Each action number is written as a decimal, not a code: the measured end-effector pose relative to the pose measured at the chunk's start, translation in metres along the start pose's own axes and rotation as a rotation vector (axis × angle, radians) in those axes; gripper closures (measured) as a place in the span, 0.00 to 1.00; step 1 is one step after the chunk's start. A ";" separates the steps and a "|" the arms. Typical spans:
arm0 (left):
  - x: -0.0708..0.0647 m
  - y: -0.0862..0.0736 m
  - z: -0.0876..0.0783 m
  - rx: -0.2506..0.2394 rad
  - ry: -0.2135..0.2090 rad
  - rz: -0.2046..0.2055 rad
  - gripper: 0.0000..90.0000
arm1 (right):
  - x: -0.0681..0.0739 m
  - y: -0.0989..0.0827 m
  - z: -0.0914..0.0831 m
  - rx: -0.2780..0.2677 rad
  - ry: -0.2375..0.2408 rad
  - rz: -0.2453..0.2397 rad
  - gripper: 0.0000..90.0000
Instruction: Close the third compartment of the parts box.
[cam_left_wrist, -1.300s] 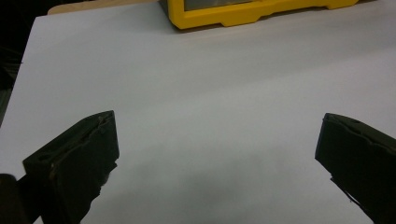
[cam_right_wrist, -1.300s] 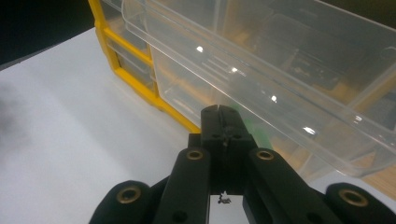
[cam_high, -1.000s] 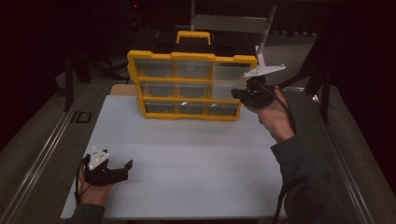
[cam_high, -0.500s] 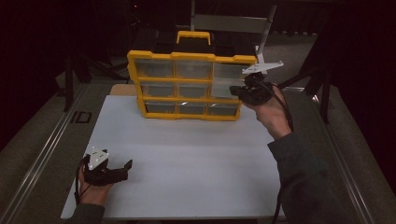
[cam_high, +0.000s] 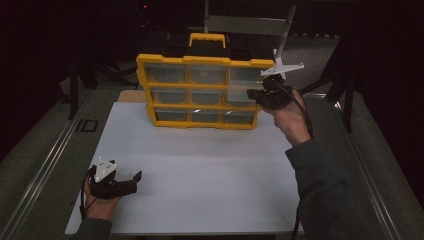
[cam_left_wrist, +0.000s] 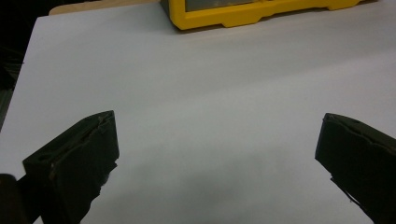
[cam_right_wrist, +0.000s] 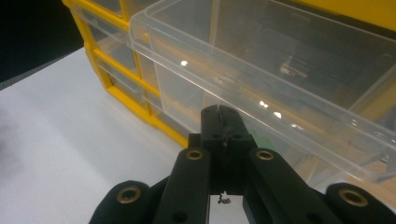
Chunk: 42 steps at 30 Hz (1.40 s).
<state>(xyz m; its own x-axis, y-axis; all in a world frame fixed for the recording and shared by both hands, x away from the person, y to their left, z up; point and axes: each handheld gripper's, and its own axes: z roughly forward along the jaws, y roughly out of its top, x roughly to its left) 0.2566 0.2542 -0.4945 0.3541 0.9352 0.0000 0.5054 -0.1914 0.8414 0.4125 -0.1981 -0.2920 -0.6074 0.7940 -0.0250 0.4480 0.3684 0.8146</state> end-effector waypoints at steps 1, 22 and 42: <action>0.000 0.000 0.000 0.000 0.000 0.000 0.00 | -0.001 0.000 0.000 0.000 -0.001 0.004 1.00; 0.000 0.000 0.001 -0.001 0.000 -0.005 0.00 | -0.009 0.003 0.009 -0.007 -0.012 0.044 1.00; 0.000 0.000 0.000 0.000 -0.002 0.002 0.00 | -0.013 0.003 0.015 -0.011 -0.017 0.070 1.00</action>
<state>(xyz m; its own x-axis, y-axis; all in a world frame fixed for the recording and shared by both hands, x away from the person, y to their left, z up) 0.2565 0.2541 -0.4945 0.3568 0.9342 0.0003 0.5048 -0.1931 0.8413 0.4315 -0.2003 -0.2980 -0.5633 0.8260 0.0222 0.4815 0.3063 0.8211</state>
